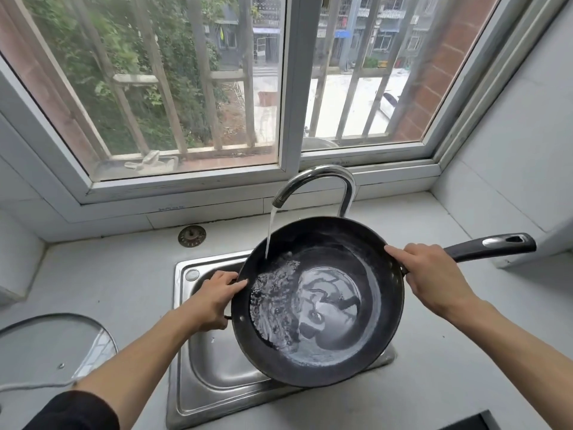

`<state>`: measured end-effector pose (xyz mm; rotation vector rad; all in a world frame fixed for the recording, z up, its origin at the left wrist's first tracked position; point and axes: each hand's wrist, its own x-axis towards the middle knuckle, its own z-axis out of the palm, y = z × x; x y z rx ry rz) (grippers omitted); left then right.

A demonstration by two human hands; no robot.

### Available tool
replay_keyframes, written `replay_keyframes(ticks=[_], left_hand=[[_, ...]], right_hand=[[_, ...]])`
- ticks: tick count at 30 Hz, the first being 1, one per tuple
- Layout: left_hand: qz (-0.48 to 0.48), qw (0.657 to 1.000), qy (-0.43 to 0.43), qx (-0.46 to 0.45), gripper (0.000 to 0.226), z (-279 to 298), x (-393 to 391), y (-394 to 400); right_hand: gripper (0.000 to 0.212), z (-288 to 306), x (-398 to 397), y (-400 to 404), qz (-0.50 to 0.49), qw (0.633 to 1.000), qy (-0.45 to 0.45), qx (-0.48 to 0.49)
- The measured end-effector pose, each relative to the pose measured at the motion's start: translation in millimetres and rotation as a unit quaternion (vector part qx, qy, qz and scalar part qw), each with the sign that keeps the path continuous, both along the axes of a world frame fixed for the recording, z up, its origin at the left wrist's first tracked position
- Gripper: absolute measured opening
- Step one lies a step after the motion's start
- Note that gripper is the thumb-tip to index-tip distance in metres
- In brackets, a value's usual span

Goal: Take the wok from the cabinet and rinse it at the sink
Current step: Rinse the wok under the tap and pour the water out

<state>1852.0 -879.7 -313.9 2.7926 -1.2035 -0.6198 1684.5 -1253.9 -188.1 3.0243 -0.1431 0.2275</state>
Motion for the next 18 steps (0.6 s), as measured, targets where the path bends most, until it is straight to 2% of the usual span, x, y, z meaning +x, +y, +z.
replay_keyframes(ticks=[18], left_hand=[[0.011,0.998,-0.04,-0.054,0.103,-20.1,19.4,-9.6]], right_hand=[[0.065,-16.1,-4.1,1.5,-0.024,0.997,-0.073,-0.005]])
